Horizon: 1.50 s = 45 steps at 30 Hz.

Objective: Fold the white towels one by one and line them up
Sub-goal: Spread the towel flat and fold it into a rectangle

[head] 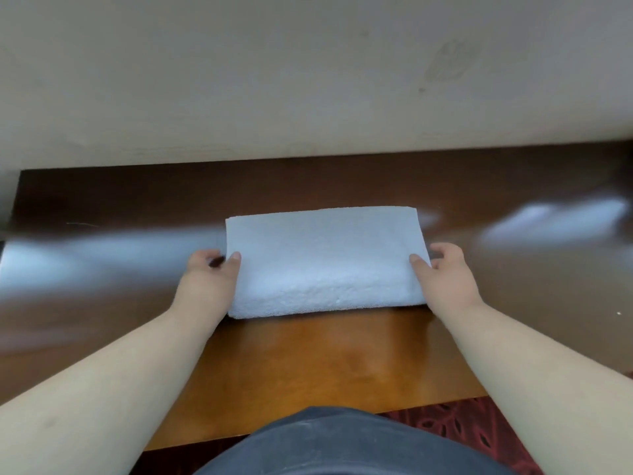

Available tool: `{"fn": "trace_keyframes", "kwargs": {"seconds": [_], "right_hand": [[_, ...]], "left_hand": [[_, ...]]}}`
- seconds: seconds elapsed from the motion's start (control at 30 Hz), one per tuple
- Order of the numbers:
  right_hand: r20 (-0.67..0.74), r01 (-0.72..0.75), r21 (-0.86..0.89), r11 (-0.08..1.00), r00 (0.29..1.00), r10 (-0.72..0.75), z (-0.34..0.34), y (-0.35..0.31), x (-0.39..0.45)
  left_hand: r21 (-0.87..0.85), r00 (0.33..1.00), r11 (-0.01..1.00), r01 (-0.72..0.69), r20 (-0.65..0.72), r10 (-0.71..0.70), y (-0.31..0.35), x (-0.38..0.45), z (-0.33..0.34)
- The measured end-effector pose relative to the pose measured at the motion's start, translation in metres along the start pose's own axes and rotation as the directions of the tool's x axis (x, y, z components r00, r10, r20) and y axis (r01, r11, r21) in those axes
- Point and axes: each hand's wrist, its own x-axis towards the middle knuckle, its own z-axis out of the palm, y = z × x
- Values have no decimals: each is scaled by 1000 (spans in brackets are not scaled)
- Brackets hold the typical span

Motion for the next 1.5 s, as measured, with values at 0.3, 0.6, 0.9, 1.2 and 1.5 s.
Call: {"fn": "trace_keyframes", "kwargs": {"seconds": [0.3,0.6,0.9,1.2,1.5], "right_hand": [[65,92,-266,960,995,-78,-4,-1,-4],[28,422,-476,771,884,-466,13,-36,-29],[457,602,-682,416,794,-400,51,-24,-18],[370,599,-615,513,793,-484,75,-50,-16],[278,411,-708,574,910,-308,30,-14,20]], "left_hand": [[254,985,952,-171,56,162,4,5,3],[378,600,562,-736,-21,800,30,-39,9],[697,711,288,-656,444,545,24,-8,43],[635,611,245,-733,457,647,42,-26,67],[699,726,335,-632,382,571,16,22,32]]}}
